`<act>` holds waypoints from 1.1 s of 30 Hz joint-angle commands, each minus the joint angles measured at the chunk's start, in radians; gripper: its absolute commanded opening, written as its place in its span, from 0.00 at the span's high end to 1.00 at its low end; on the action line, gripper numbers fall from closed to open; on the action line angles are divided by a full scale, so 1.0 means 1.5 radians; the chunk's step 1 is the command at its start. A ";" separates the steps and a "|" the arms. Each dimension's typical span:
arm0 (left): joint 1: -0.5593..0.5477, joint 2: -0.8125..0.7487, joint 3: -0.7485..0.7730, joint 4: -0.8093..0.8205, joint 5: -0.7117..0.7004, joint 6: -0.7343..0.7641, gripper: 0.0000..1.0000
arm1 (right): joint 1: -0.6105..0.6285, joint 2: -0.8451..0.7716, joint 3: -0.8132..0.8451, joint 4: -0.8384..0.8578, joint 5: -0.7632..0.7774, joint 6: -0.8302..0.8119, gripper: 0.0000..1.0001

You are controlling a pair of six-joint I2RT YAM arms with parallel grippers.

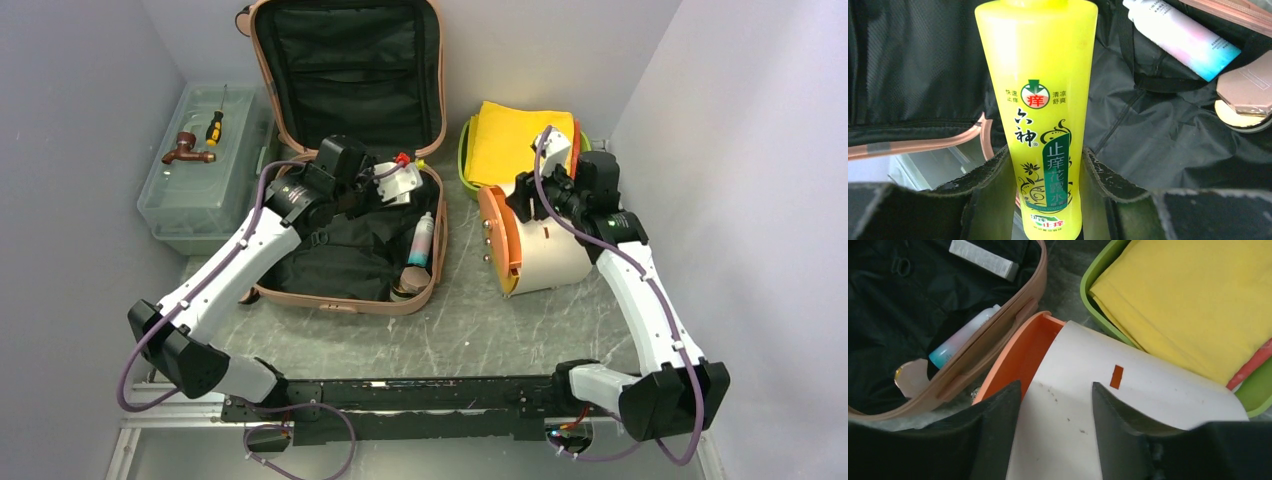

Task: Open, take out, and arrange the luggage
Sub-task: Open the drawer in the storage box.

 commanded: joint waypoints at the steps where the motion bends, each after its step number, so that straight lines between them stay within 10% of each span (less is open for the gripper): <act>1: 0.025 -0.034 -0.030 0.059 0.038 -0.034 1.00 | 0.011 0.009 0.047 -0.009 0.012 -0.005 0.53; 7: 0.036 -0.030 -0.036 0.059 0.052 -0.049 1.00 | 0.049 0.013 0.043 -0.022 0.011 -0.007 0.83; 20: 0.047 -0.014 -0.014 0.045 0.073 -0.073 1.00 | 0.122 0.018 0.026 -0.065 0.117 -0.034 0.90; 33: 0.051 -0.003 0.005 0.031 0.091 -0.079 1.00 | 0.172 0.062 0.083 -0.134 0.117 -0.064 0.08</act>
